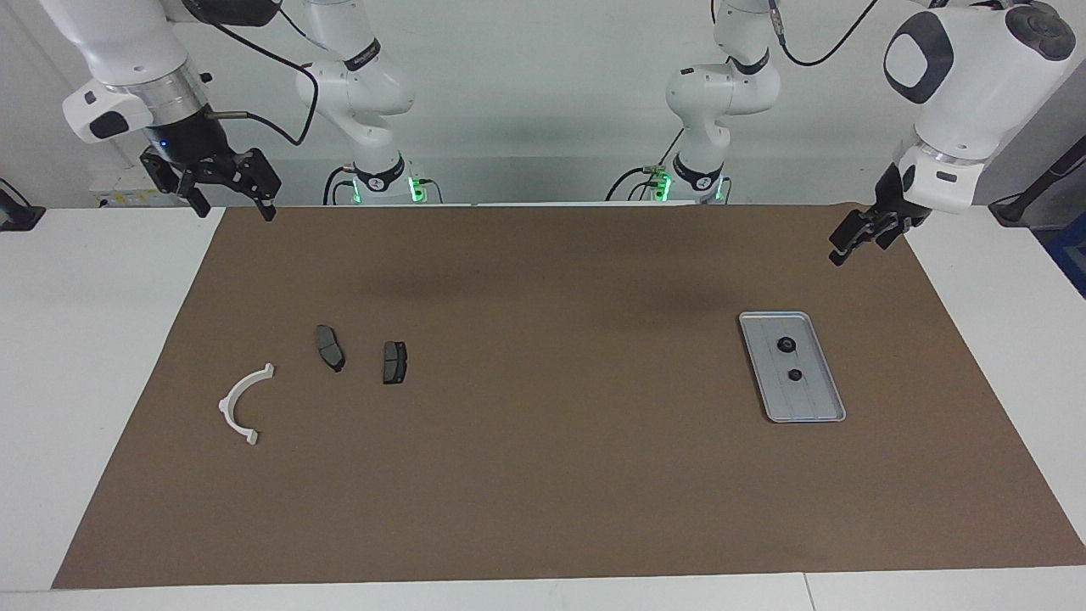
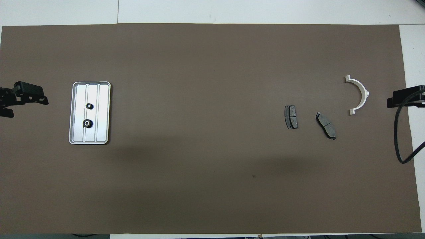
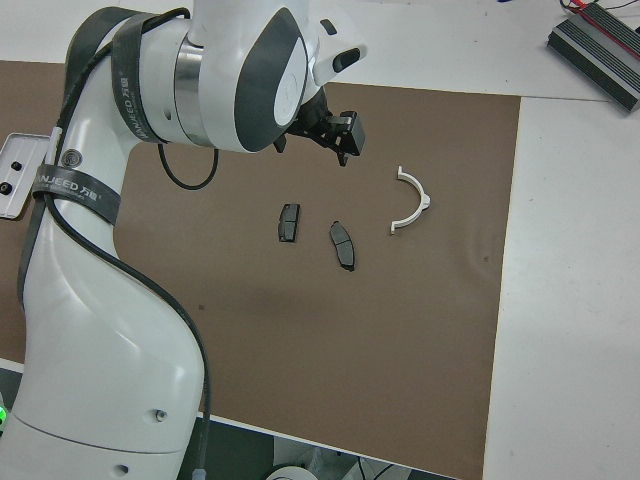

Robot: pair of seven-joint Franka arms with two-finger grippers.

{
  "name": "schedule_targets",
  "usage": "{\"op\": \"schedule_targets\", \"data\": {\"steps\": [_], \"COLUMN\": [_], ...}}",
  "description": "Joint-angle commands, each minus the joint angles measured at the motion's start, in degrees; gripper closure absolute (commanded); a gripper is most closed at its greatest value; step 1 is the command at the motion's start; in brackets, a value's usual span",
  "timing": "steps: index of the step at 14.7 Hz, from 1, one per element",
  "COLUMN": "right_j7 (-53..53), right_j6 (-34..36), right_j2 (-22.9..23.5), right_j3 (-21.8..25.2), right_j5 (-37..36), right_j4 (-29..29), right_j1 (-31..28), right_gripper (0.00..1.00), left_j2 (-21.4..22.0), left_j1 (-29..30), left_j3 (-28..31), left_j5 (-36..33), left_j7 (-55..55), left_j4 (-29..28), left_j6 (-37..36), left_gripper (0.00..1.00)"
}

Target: Place bearing gear from tray to pile

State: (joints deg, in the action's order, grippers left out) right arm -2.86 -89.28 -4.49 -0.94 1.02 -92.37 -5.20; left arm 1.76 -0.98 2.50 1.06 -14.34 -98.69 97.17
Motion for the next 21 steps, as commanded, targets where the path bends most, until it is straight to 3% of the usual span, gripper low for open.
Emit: {"op": "schedule_targets", "data": {"steps": [1,8,13,16,18,21], "right_j7": [1.28,0.93,1.19,1.19,1.10,1.19], "right_j6": [-0.10,-0.63,-0.63,-0.89,-1.68,-1.77], "right_j2": [0.27,0.36,0.71,0.80,0.80,2.11], "right_j3": [-0.56,-0.73,-0.73,-0.65,-0.91,-0.91], "right_j5": [-0.49,-0.49,-0.49,-0.49,-0.49,-0.49], "right_j4": [0.09,-0.18,-0.09,0.00,-0.18,-0.27], "right_j1": [-1.13,-1.13,-1.13,-1.21,-1.13,-1.22], "right_gripper": [0.00,0.00,0.00,0.00,0.00,0.00], "left_j2": [2.28,-0.26,-0.26,-0.44,-2.36,-5.35], "left_j1": [0.27,1.59,1.41,1.68,1.59,1.59], "left_j3": [-0.30,-0.30,-0.30,-0.30,-0.30,-0.30], "left_j5": [-0.71,-0.89,-0.98,-0.98,-0.89,-0.98], "left_j7": [-0.51,4.50,7.91,12.23,12.32,13.11], "left_j4": [-3.87,-11.96,-22.85,-26.46,-27.35,-27.26], "left_j6": [2.93,12.68,23.83,27.45,30.17,32.99], "left_gripper": [0.00,0.00,0.00,0.08,0.11,0.23]}}
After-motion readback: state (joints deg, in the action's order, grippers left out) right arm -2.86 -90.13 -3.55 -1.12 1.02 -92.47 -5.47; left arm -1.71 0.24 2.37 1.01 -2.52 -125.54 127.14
